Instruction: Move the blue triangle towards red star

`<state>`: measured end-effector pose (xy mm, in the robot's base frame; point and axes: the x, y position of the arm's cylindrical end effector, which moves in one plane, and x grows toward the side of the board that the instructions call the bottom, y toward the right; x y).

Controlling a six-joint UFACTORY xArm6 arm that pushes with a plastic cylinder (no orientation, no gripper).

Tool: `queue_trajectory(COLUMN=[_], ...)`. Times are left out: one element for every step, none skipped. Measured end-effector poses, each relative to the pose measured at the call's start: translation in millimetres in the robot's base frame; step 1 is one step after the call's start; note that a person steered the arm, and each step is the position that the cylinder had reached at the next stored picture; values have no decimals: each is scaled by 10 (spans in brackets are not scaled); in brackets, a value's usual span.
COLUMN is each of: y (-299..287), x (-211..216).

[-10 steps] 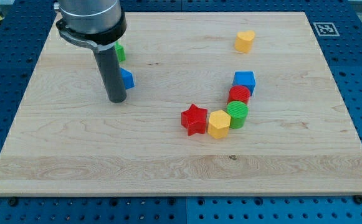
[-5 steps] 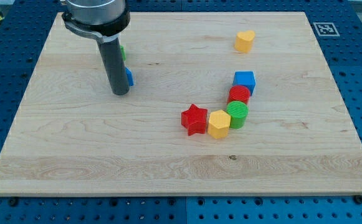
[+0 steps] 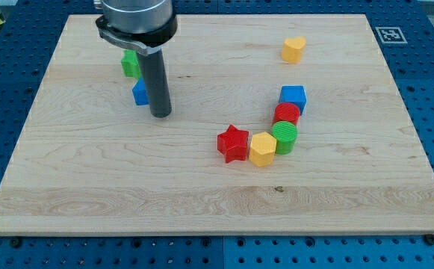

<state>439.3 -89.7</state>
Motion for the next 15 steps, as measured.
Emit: queue_trajectory(y=[10,-264,-832,-1081,-861,-553,-544,-539,-486,-414,-412,-411,-401,-265,-206], x=[0,5,-25,-439,-611,-601,-443,-298,-306,-367,-406,-412,-412,-412,-369])
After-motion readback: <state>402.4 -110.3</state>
